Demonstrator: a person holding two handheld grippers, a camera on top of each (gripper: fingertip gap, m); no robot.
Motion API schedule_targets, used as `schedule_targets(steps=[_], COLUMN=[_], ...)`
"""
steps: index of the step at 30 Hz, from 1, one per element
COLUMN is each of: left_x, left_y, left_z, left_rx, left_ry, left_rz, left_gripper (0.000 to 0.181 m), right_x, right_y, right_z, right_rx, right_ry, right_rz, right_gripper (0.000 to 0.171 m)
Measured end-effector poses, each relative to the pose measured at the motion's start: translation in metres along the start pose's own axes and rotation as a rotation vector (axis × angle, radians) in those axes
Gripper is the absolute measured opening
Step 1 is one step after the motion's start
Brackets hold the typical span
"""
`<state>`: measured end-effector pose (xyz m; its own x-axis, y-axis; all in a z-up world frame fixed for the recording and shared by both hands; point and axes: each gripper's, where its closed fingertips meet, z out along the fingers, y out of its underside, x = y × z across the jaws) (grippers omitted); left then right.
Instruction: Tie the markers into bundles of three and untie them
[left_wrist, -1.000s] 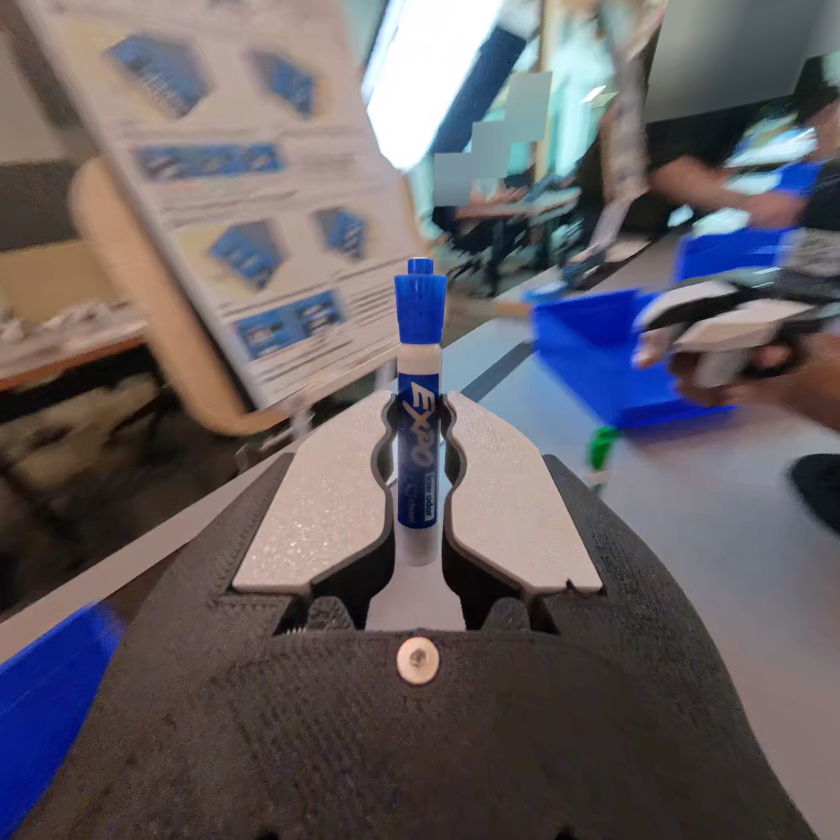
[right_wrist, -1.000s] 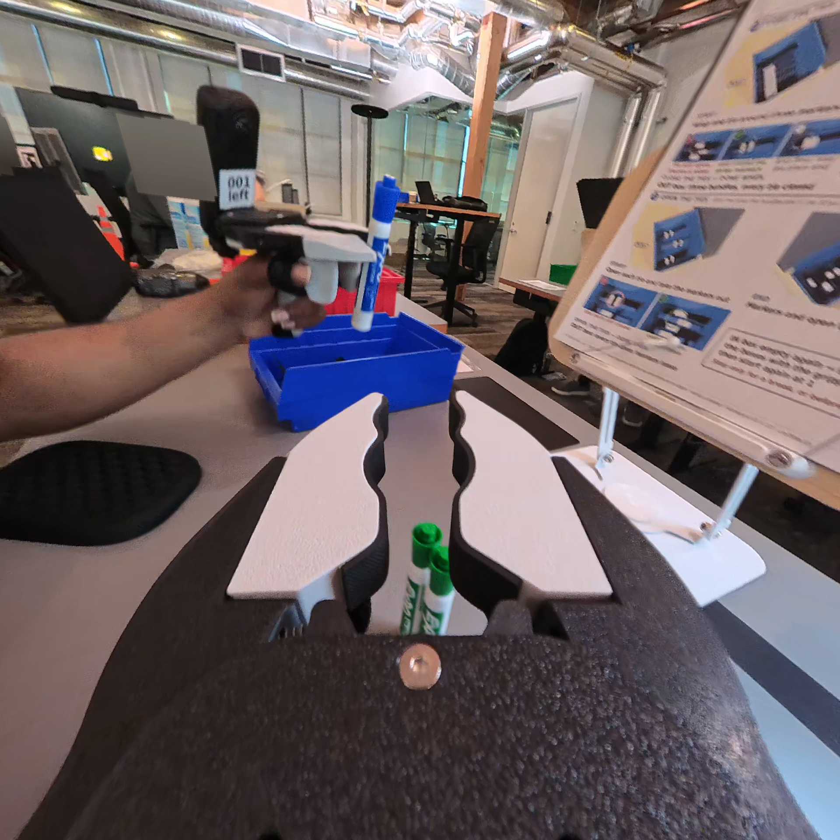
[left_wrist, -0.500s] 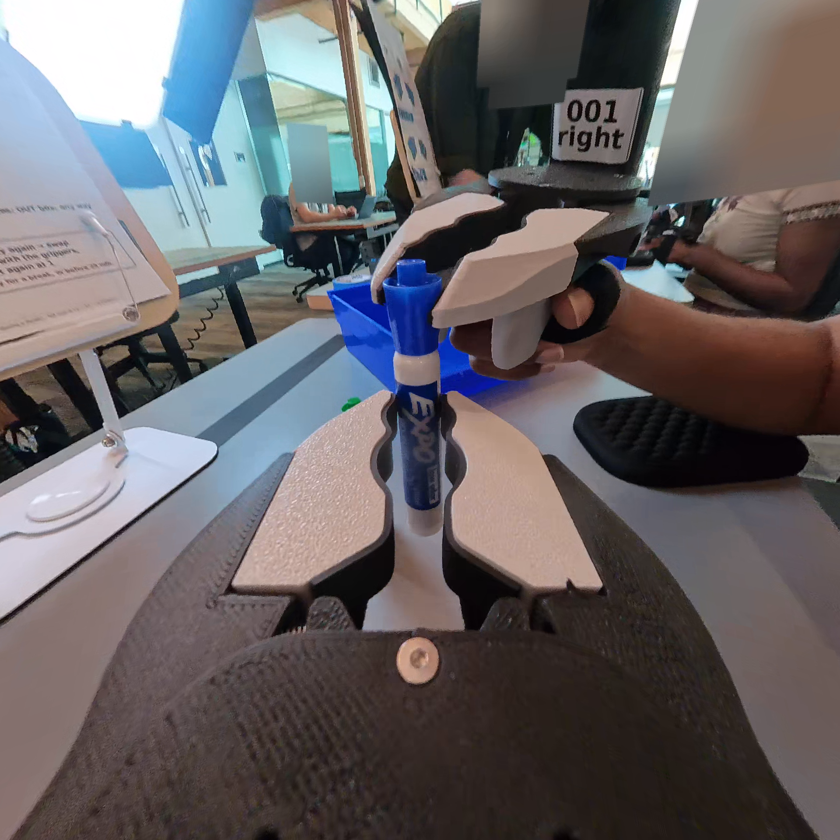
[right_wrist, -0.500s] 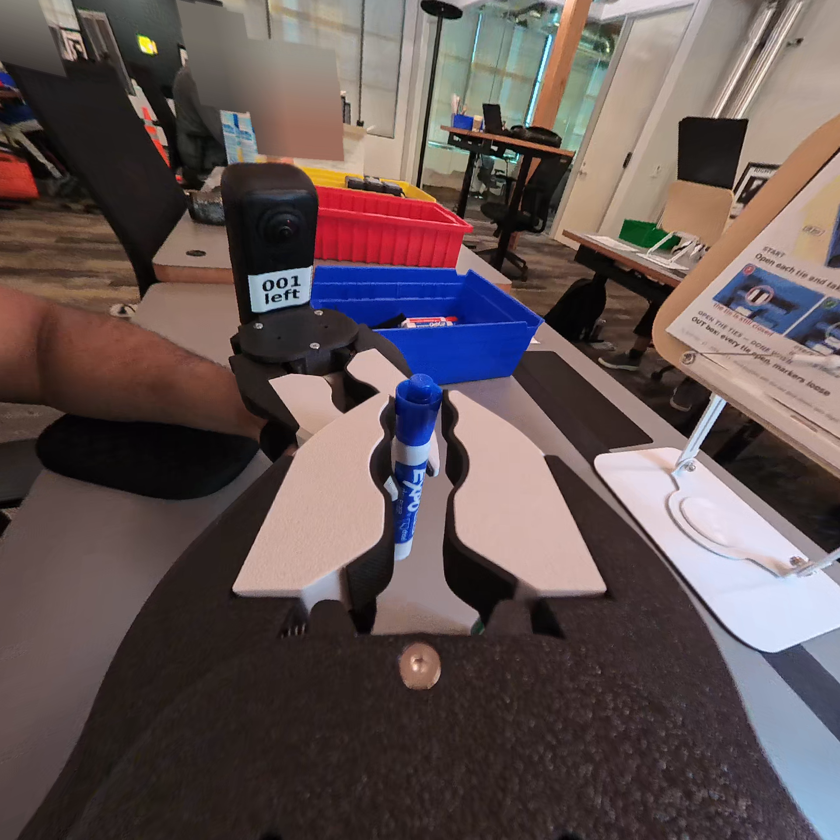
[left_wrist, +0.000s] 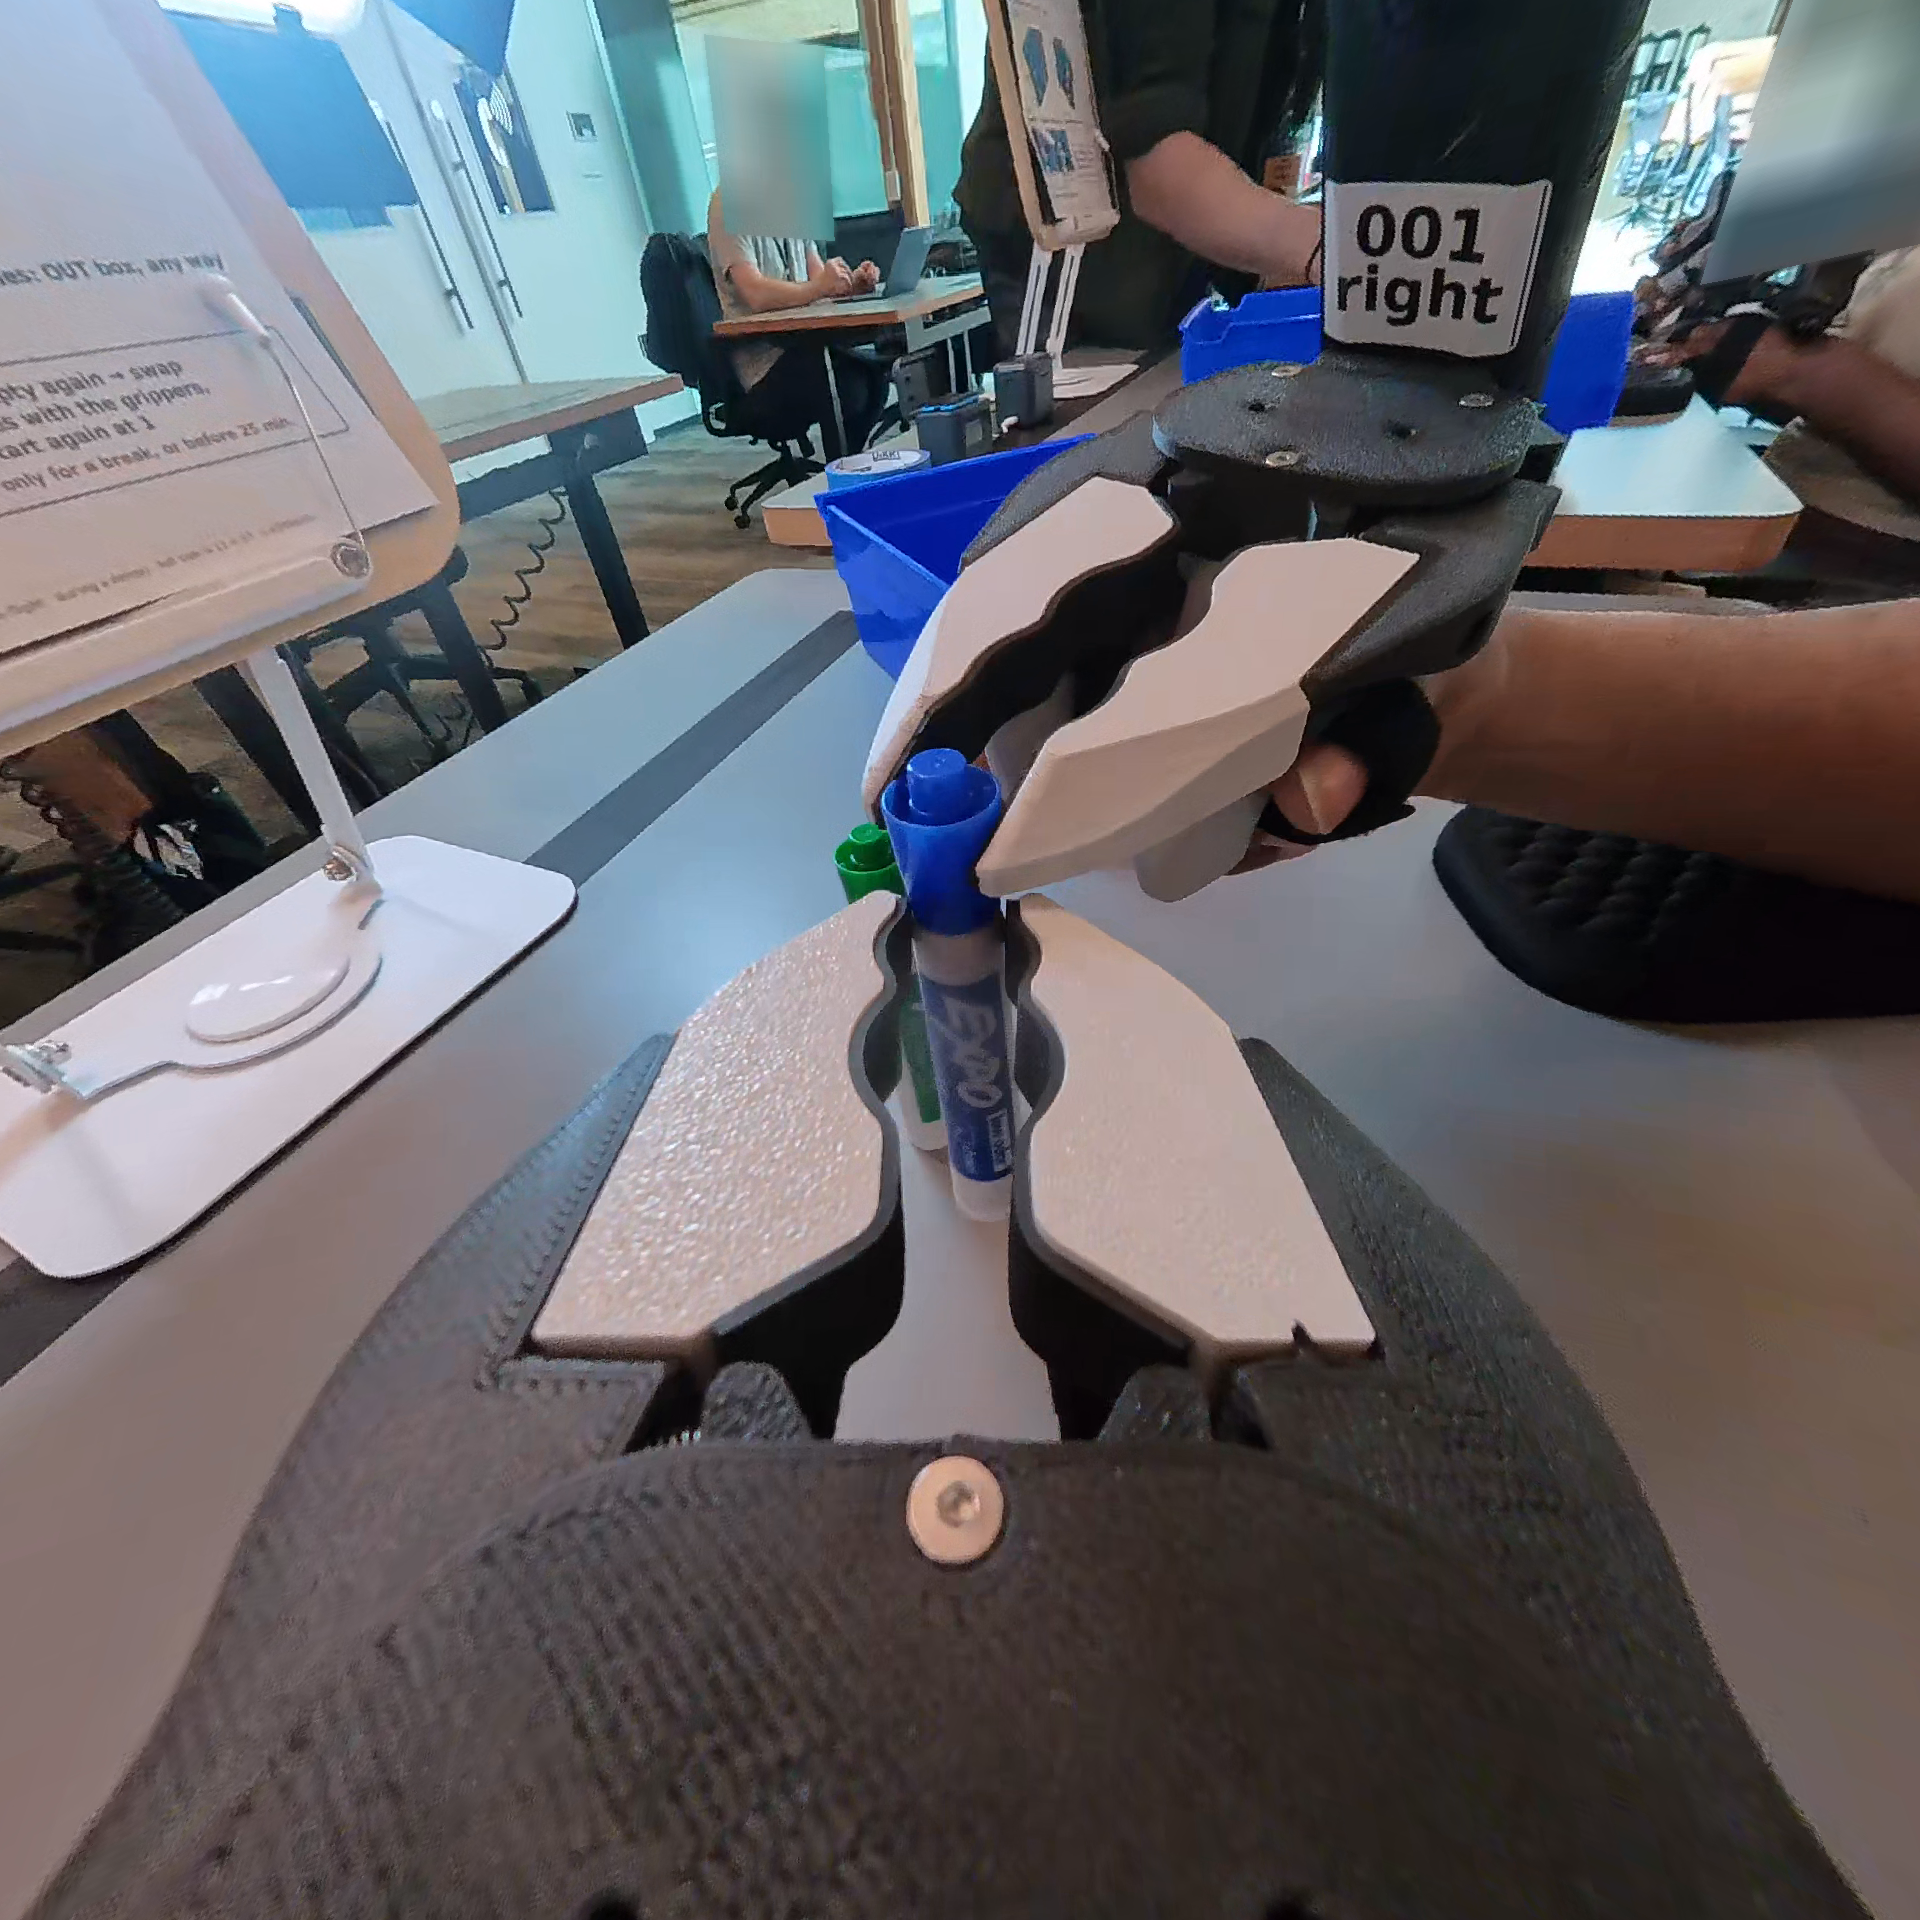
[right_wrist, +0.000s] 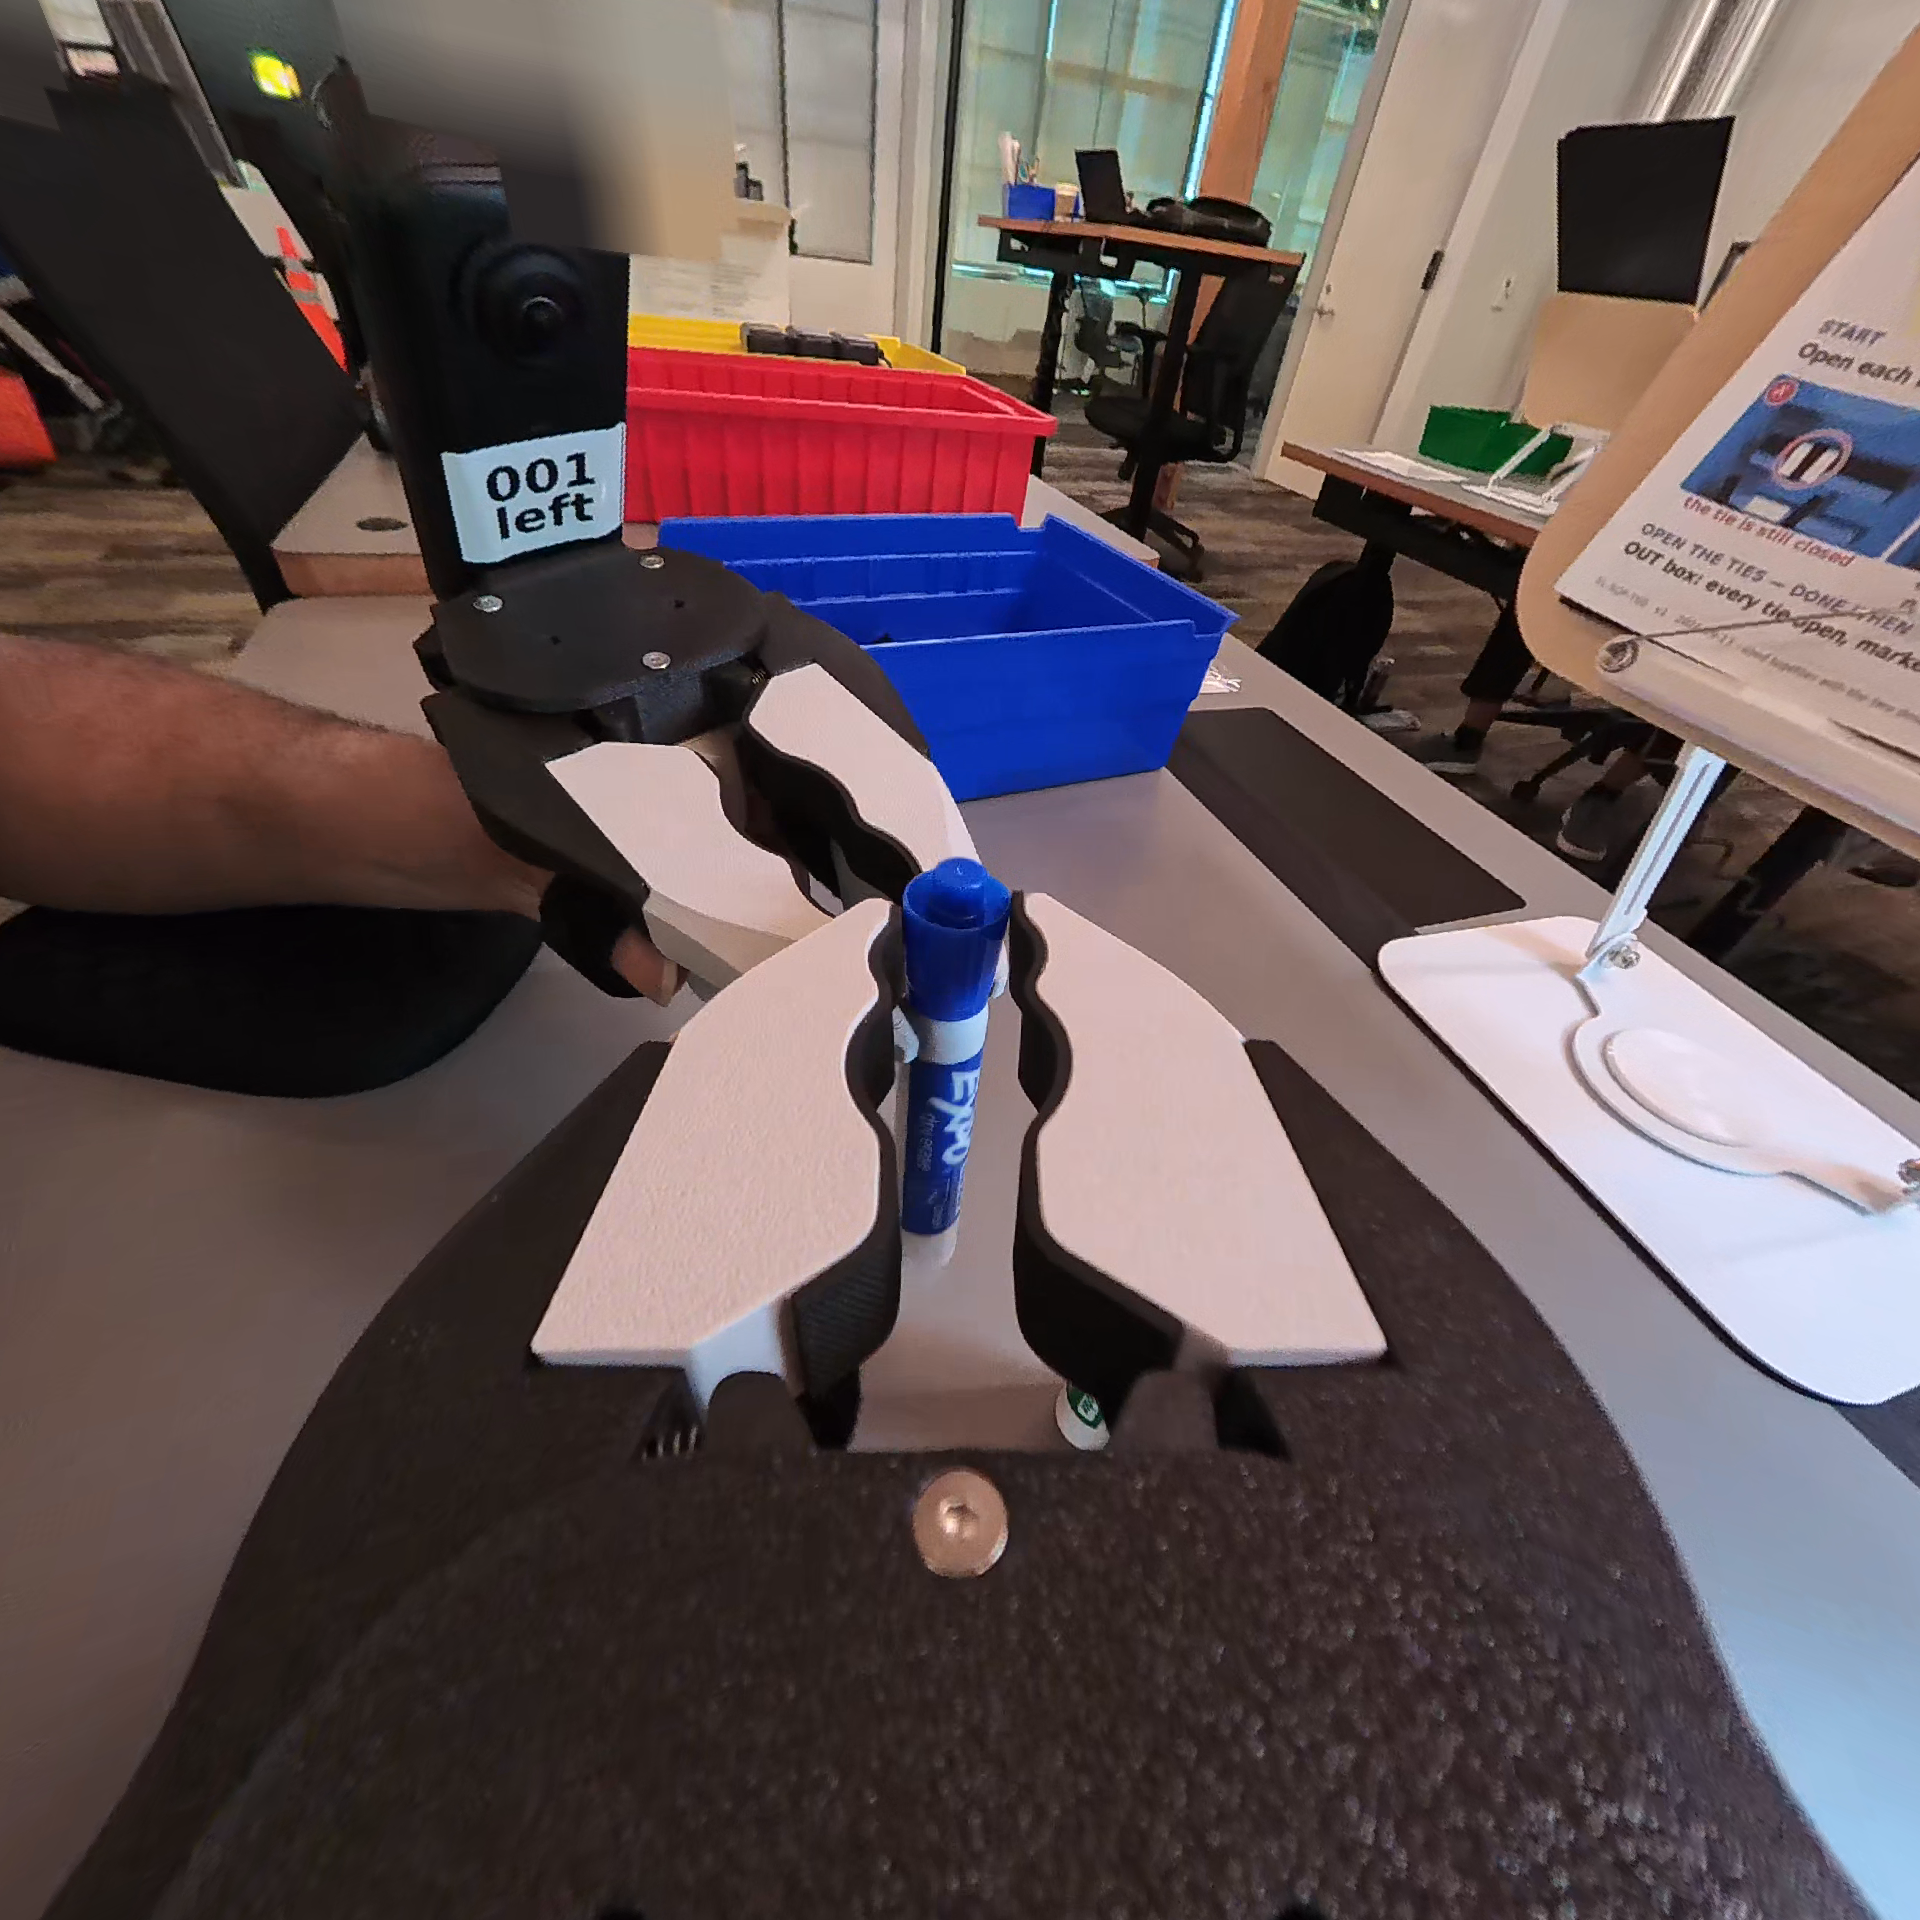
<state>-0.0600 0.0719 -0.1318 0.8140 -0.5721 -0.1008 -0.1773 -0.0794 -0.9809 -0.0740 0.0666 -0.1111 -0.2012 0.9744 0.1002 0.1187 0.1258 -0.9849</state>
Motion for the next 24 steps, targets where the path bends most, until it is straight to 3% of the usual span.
schedule_targets(steps=[8,14,24], left_x=[-0.047,-0.057,-0.057], left_y=[0.023,0.049,0.052], left_z=[0.011,0.025,0.022], left_rx=[-0.006,-0.063,-0.076], left_ry=[-0.110,-0.112,-0.103], left_rz=[-0.052,-0.031,-0.060], left_gripper=[0.017,0.018,0.022], right_x=[0.037,0.066,0.068], right_y=[-0.034,-0.026,0.002], right_z=[-0.041,-0.066,-0.059], right_rx=[0.103,0.078,-0.018], right_ry=[0.145,0.196,0.130], right_rz=[-0.031,0.010,0.046], right_gripper=[0.027,0.033,0.037])
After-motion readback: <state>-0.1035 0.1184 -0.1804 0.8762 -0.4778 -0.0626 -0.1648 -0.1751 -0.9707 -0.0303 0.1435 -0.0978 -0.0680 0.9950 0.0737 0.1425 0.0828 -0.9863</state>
